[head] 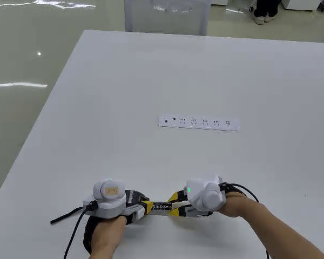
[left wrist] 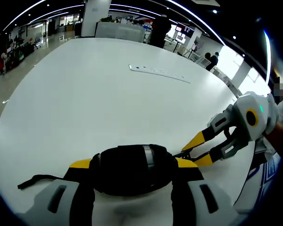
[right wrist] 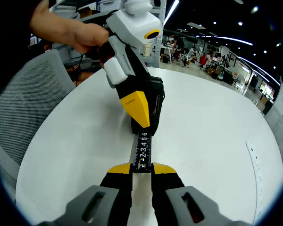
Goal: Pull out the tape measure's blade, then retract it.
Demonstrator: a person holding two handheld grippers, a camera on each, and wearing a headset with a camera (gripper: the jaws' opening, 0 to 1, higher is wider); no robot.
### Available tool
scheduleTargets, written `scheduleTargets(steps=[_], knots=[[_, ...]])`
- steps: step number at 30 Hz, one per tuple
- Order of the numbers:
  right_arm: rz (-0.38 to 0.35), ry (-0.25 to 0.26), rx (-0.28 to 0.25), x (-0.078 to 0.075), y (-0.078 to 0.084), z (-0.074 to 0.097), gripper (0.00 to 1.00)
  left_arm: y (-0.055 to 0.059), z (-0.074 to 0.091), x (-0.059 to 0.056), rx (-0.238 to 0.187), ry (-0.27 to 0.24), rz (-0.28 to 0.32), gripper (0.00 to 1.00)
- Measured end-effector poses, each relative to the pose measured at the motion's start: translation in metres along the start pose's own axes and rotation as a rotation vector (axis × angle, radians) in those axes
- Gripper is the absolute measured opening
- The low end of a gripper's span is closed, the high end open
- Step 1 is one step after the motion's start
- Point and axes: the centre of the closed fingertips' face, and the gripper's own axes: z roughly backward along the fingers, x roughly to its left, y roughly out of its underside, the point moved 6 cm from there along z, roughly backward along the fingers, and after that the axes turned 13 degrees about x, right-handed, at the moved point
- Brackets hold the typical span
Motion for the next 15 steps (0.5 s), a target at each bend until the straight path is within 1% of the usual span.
scheduleTargets(steps=[10,12,15], knots=[[0.001,0.002,-0.002,-0.0003,-0.0026,-0.0021,0.14,-0.0011,0.0001,0.0006,0.005,0.002,-0.005,0.62],[0.001,0.001,-0.002,-0.0005,-0.0029,-0.0027,0.14,-0.002,-0.0013,0.0029,0.006,0.003,-0.007,0.61],[0.001,0.001,-0.003,-0.0002,-0.0039,-0.0035,0.14,0.0003,-0.0025,0.0041,0.006,0.004,-0.006,0.61]])
